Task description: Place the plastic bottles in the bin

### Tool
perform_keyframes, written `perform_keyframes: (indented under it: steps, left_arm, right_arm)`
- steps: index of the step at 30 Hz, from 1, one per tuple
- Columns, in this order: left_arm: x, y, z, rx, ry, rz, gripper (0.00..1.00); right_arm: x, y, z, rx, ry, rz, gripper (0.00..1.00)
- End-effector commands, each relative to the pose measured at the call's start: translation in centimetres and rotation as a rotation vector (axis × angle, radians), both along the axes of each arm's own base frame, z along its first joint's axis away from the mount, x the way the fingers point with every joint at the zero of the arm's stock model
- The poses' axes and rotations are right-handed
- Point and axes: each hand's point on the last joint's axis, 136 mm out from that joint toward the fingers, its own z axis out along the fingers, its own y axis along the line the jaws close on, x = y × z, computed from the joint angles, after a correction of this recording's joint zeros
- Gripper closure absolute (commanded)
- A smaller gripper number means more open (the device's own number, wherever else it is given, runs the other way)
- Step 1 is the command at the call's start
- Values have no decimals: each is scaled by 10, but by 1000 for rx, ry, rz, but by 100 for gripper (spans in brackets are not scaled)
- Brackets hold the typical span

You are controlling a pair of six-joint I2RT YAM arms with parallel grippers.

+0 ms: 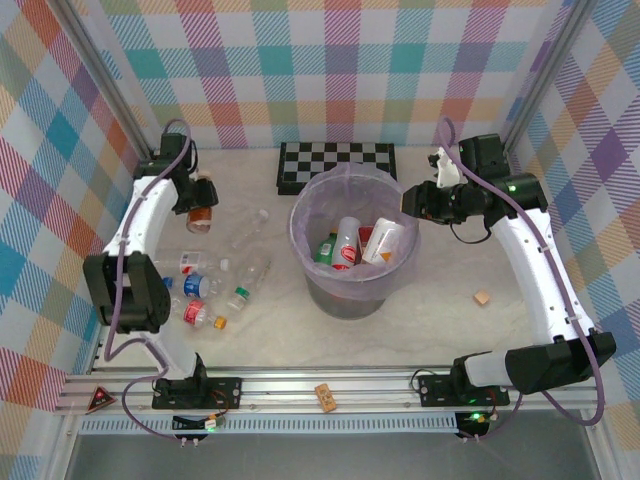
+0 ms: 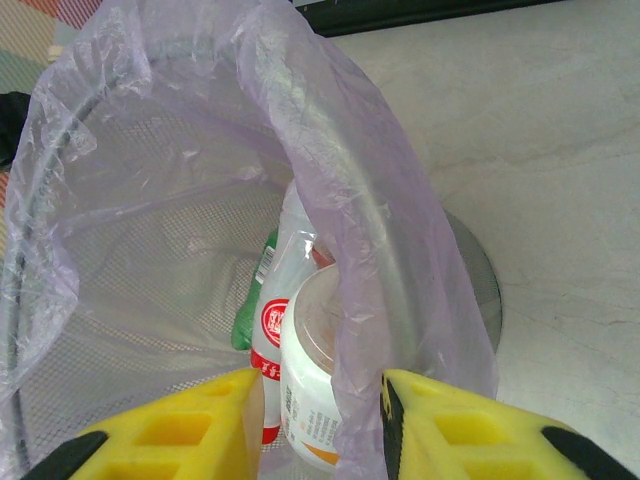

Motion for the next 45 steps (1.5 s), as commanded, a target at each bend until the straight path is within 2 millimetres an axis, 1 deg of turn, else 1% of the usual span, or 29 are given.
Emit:
perform_keyframes:
  steps: [1,3,5,8,11,12,13,15,16,18,20,22,24,27,30,31,33,35,39,43,45]
  left_arm:
    - [-23,-9,43,-14,-55,-12,59]
    - [-34,-15,65,-10,-100,-24,59]
    - [-46,-29,88,-20,-144,-51,60]
    - [-62,-58,128,-36,-234,-115,61]
    - [-78,-106,171,-60,-344,-230,62]
    - [-82,-117,185,-54,-376,-250,63]
    - [-86,-129,193,-48,-393,-275,63]
    - [-96,-161,216,-68,-440,-345,63]
    - [-100,-175,224,-87,-462,-379,63]
    - [-110,-210,238,-124,-500,-463,65]
    - [-117,-240,244,-151,-520,-536,65]
    - [-124,-270,240,-176,-503,-607,65]
    - [-127,-298,226,-192,-457,-668,66]
    - [-126,-326,197,-202,-371,-708,66]
    - [-126,-347,166,-234,-279,-731,66]
    - [-126,-351,157,-237,-255,-733,66]
    - [-124,-354,139,-221,-213,-727,66]
    - [-123,-351,123,-199,-178,-704,65]
    - [-127,-347,98,-199,-121,-671,61]
    - [-130,-342,82,-203,-95,-638,51]
    - [-130,-340,78,-210,-94,-622,44]
  right_arm:
    - [-5,5,10,23,-42,36,63]
    - [-4,5,10,27,-41,38,63]
    - [-4,7,9,34,-35,39,63]
    - [-2,9,9,47,-32,40,63]
    - [-1,10,6,50,-22,40,63]
    - [-1,10,5,49,-19,39,63]
    - [-1,9,5,48,-19,37,63]
    - [-2,8,4,40,-20,33,63]
    - [-2,8,4,36,-19,30,63]
    - [-2,6,3,30,-16,23,63]
    - [-2,5,2,25,-13,18,63]
    - [-2,5,2,25,-12,17,63]
    - [-2,5,1,26,-8,17,63]
    - [-2,5,0,24,-6,14,63]
    - [-1,5,0,23,-8,15,63]
    - [-1,5,0,24,-7,13,63]
    - [-1,5,1,23,-8,16,63]
    - [-2,4,0,16,-9,17,63]
    - [-1,3,-1,4,-9,19,63]
    - [0,4,-2,10,-5,22,63]
    - [1,5,-2,9,-7,23,63]
